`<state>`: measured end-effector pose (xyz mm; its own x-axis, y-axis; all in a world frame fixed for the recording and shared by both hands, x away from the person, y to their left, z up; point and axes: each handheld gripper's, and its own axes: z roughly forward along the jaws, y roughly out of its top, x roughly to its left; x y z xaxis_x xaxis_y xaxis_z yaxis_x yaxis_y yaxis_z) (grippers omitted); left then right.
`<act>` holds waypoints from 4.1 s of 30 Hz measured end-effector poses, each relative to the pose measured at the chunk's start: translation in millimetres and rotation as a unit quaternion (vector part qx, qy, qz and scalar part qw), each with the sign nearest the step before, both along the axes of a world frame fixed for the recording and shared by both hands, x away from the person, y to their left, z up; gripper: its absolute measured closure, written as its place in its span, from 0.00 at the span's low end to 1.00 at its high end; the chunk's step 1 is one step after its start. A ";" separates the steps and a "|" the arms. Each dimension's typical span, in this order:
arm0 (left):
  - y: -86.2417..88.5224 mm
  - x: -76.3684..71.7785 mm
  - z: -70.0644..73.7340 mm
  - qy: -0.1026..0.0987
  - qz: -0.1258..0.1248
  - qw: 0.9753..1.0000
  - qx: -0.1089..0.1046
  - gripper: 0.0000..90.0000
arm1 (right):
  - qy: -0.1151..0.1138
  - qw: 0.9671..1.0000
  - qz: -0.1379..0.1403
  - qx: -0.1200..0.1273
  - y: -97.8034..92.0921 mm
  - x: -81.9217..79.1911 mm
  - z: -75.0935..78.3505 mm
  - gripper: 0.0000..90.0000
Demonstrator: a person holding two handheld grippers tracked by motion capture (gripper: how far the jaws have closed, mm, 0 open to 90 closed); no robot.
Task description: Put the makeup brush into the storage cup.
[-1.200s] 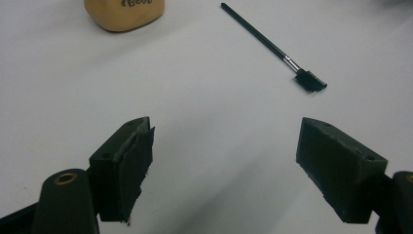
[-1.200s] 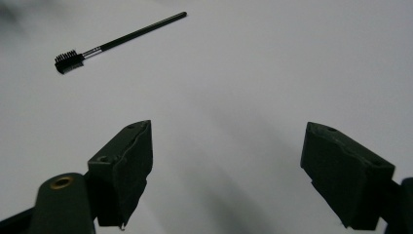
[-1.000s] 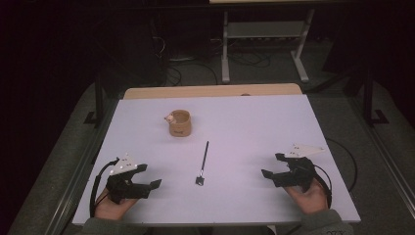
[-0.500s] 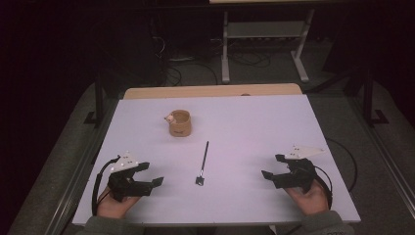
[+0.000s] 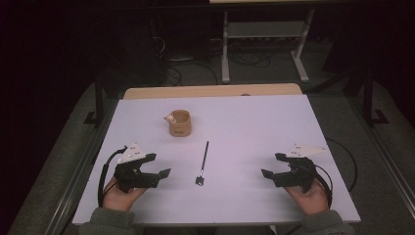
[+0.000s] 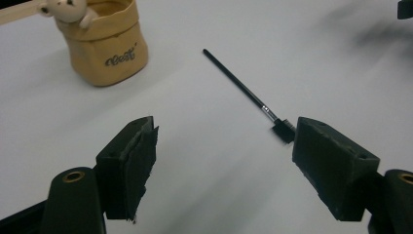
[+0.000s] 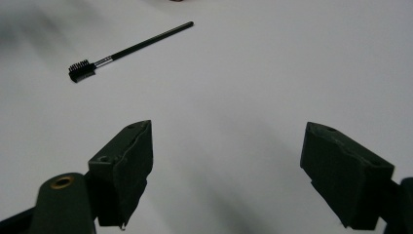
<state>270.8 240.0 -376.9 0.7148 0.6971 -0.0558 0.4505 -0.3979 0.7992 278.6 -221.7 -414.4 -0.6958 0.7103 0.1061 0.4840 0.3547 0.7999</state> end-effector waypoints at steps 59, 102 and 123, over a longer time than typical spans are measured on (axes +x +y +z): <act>-136.2 66.7 -47.0 0.139 -0.018 0.980 0.144 0.71 | -0.005 1.000 -0.004 -0.022 0.8 -0.2 -2.9 0.22; -137.7 76.1 -40.7 0.157 -0.036 0.964 0.212 0.96 | -0.004 0.999 0.012 -0.034 8.5 2.5 -3.9 0.21; -111.0 57.1 -3.8 0.124 -0.103 0.968 0.193 0.96 | -0.011 0.994 0.091 -0.063 40.6 11.3 36.7 0.24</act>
<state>327.9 129.0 -380.7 0.8393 0.5436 -0.0070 0.4881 -0.7479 0.4498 289.8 -181.0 -377.7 -0.8157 0.5784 0.0072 0.3850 0.5334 0.7531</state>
